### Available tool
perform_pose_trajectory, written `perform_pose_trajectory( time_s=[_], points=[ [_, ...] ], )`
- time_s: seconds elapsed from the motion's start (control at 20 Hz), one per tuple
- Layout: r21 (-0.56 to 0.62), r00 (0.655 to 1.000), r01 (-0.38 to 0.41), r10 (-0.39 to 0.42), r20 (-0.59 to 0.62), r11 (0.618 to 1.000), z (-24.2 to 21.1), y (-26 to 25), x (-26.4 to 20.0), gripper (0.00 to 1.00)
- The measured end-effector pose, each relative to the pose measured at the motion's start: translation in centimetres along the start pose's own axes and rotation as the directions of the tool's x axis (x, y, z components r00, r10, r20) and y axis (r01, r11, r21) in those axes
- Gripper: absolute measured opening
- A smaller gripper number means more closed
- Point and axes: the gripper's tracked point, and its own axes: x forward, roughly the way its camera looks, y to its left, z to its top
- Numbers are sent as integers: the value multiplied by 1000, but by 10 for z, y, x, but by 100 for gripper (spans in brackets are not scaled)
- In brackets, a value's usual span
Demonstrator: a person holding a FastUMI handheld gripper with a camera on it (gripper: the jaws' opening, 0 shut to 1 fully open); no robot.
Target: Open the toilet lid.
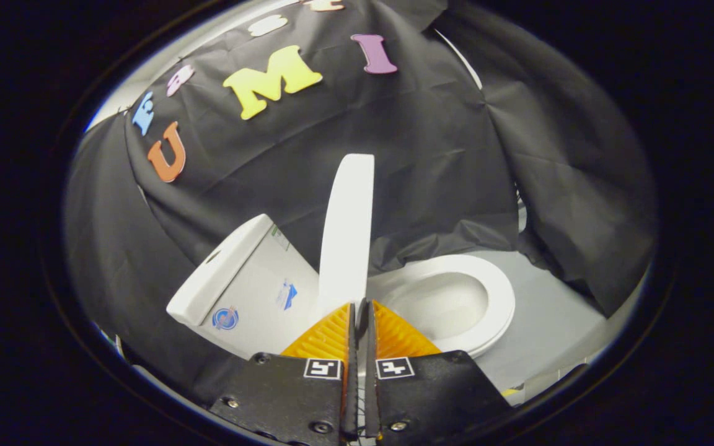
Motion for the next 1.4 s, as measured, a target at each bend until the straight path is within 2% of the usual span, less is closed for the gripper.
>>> perform_pose_trajectory(
  time_s=[0.55, 1.1, 1.4],
  points=[
    [-137, 1000, 8, -6, 11, 991, -2, 40, 5, 8],
    [-295, 998, 28, -12, 54, 955, -9, 85, 9, 8],
    [-324, 998, 27, -9, 57, 946, -15, 106, 12, 8]
  ],
)
